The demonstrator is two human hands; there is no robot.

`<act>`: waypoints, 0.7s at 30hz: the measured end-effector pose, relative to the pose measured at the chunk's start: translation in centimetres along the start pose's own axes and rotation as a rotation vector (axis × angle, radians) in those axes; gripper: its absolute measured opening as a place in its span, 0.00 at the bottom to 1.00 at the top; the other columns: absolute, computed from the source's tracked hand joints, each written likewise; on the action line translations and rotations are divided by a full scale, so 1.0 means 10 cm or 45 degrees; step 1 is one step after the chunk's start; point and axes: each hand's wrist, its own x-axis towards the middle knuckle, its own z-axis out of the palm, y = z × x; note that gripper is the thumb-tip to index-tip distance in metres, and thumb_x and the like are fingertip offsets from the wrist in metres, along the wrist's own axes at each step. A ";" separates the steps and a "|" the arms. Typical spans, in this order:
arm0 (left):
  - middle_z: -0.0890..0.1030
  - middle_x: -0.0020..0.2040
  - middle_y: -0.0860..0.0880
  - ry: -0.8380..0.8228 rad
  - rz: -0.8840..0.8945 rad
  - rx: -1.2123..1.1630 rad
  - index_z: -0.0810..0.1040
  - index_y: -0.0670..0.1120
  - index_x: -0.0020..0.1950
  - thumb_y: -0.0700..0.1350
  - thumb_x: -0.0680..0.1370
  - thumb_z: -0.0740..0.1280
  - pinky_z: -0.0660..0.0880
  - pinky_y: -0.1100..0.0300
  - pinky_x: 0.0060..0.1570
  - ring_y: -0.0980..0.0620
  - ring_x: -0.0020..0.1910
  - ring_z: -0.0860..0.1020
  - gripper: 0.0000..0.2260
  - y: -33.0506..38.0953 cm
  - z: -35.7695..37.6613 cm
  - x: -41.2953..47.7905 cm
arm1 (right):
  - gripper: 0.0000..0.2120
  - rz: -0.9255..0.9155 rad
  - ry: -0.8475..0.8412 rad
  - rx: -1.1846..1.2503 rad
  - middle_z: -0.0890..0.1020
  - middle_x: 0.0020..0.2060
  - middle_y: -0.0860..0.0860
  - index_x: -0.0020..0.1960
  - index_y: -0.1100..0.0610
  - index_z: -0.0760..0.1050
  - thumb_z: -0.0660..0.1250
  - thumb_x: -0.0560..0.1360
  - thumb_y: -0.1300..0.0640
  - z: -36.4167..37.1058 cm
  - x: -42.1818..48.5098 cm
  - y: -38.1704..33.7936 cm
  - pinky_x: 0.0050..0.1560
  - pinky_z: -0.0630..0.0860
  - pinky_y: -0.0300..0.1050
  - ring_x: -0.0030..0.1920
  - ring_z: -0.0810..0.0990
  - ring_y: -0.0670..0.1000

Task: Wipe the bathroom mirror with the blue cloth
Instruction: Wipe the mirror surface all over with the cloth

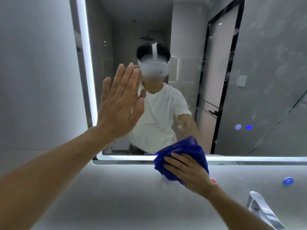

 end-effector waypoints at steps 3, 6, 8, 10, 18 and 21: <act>0.42 0.81 0.51 -0.028 -0.003 0.070 0.47 0.47 0.81 0.54 0.83 0.56 0.48 0.40 0.76 0.48 0.80 0.42 0.30 0.01 0.15 0.06 | 0.40 0.085 0.185 0.112 0.72 0.71 0.51 0.72 0.54 0.68 0.80 0.62 0.58 -0.19 0.28 0.27 0.76 0.53 0.50 0.72 0.65 0.54; 0.37 0.80 0.48 -0.243 -0.080 0.287 0.38 0.46 0.80 0.58 0.84 0.45 0.47 0.42 0.76 0.47 0.79 0.38 0.30 0.04 0.33 0.19 | 0.30 0.239 0.452 0.235 0.68 0.73 0.52 0.73 0.55 0.65 0.69 0.73 0.58 -0.39 0.68 0.61 0.77 0.51 0.51 0.75 0.62 0.55; 0.32 0.78 0.47 -0.400 -0.245 0.350 0.30 0.45 0.77 0.58 0.82 0.37 0.44 0.45 0.76 0.48 0.78 0.35 0.29 0.07 0.49 0.35 | 0.26 0.350 0.539 0.266 0.68 0.74 0.53 0.73 0.55 0.65 0.65 0.77 0.54 -0.43 0.85 0.69 0.77 0.53 0.53 0.76 0.61 0.55; 0.29 0.77 0.47 -0.482 -0.334 0.369 0.26 0.45 0.75 0.58 0.81 0.33 0.42 0.47 0.76 0.48 0.78 0.33 0.28 0.08 0.59 0.45 | 0.24 0.435 0.614 0.247 0.67 0.74 0.53 0.73 0.56 0.65 0.63 0.79 0.53 -0.37 0.89 0.62 0.77 0.53 0.54 0.77 0.60 0.55; 0.43 0.81 0.50 -0.104 -0.003 0.247 0.42 0.48 0.81 0.59 0.83 0.49 0.50 0.40 0.75 0.47 0.80 0.42 0.30 -0.03 0.53 0.21 | 0.38 0.293 0.389 0.065 0.61 0.77 0.52 0.78 0.55 0.58 0.71 0.72 0.56 0.13 0.25 0.21 0.77 0.52 0.53 0.77 0.58 0.55; 0.46 0.81 0.50 -0.030 0.045 0.248 0.46 0.49 0.81 0.59 0.82 0.51 0.51 0.39 0.75 0.47 0.80 0.45 0.31 -0.11 0.61 0.21 | 0.40 0.245 0.263 0.010 0.62 0.76 0.52 0.77 0.55 0.60 0.75 0.71 0.56 0.17 0.09 0.12 0.78 0.52 0.52 0.77 0.58 0.54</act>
